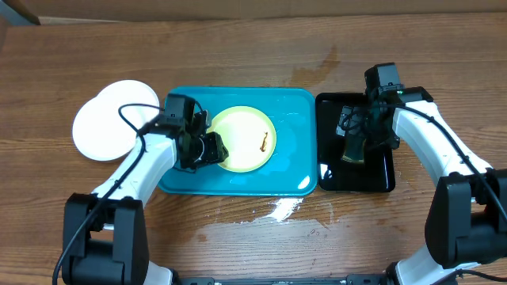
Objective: Clean dirty plates on tray and stack at the side
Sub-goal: 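Grasp the yellow plate rim with the left gripper and tilt it up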
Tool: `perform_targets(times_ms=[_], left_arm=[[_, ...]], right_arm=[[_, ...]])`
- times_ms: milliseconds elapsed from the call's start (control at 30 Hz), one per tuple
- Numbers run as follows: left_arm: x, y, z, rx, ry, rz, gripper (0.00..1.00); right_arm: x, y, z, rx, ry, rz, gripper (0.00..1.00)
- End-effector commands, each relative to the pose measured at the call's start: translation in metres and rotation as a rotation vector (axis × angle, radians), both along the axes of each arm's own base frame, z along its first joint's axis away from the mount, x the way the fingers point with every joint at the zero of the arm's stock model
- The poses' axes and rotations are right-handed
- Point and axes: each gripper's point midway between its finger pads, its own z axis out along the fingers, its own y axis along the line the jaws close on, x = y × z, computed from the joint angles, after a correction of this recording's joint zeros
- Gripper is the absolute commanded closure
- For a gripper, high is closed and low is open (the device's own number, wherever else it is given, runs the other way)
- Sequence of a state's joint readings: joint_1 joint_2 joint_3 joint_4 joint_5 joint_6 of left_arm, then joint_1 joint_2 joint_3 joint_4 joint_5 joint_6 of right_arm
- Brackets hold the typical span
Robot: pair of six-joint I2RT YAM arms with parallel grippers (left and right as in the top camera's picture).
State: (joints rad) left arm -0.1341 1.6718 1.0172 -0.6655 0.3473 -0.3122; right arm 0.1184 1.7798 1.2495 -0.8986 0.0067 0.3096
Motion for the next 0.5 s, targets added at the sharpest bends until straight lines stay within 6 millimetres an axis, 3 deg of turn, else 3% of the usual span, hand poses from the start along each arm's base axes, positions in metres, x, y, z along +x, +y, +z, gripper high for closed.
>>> perform_targets(times_ms=[0, 100, 200, 333, 467], left_arm=[[0.042, 0.021, 0.038, 0.146, -0.145, -0.033, 0.5], [0.062, 0.039, 0.061, 0.267, -0.22, -0.035, 0.43], [0.073, 0.046, 0.068, 0.324, -0.271, -0.053, 0.42], [0.071, 0.048, 0.053, 0.342, -0.242, -0.075, 0.44], [0.069, 0.045, 0.023, 0.328, -0.167, -0.085, 0.44]], right_arm=[[0.0, 0.0, -0.001, 0.0, 0.0, 0.001, 0.0], [0.0, 0.0, -0.001, 0.0, 0.0, 0.001, 0.0], [0.0, 0.0, -0.001, 0.0, 0.0, 0.001, 0.0], [0.0, 0.0, -0.001, 0.0, 0.0, 0.001, 0.0], [0.0, 0.0, -0.001, 0.0, 0.0, 0.001, 0.0]])
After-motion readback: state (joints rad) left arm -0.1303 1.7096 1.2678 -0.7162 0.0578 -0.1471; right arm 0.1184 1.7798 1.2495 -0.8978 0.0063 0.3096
